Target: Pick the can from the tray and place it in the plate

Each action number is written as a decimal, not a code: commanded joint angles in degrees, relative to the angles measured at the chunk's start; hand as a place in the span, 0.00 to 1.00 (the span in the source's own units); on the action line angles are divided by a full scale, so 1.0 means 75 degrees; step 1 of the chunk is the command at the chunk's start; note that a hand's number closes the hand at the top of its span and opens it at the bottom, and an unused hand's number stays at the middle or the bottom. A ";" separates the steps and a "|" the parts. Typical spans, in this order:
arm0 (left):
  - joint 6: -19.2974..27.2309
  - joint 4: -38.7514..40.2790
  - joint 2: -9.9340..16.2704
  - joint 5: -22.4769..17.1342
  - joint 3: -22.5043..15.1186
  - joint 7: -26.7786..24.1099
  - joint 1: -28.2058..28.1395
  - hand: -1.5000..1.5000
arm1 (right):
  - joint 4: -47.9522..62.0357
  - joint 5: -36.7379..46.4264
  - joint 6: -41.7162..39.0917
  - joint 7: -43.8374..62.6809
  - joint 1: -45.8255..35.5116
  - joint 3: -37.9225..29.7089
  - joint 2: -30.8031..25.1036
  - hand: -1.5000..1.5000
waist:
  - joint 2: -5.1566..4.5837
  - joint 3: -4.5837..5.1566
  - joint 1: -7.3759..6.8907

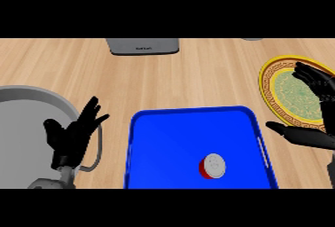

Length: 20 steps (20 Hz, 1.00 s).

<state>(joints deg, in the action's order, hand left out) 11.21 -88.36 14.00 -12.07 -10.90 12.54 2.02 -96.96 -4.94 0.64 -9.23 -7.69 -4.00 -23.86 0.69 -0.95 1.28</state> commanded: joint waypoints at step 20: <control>-0.0375 0.0689 -0.0315 -0.0093 -0.0017 0.0019 -0.0271 0.50 | -0.2751 0.2621 -0.1936 0.5157 -0.0296 0.3052 -0.1358 0.00 | -0.0117 0.0139 -0.0289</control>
<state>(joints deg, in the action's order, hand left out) 9.02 -88.16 10.81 -12.45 -12.37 11.71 1.41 -118.23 10.36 -14.64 22.94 -5.61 13.67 -37.70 0.63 -0.69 0.04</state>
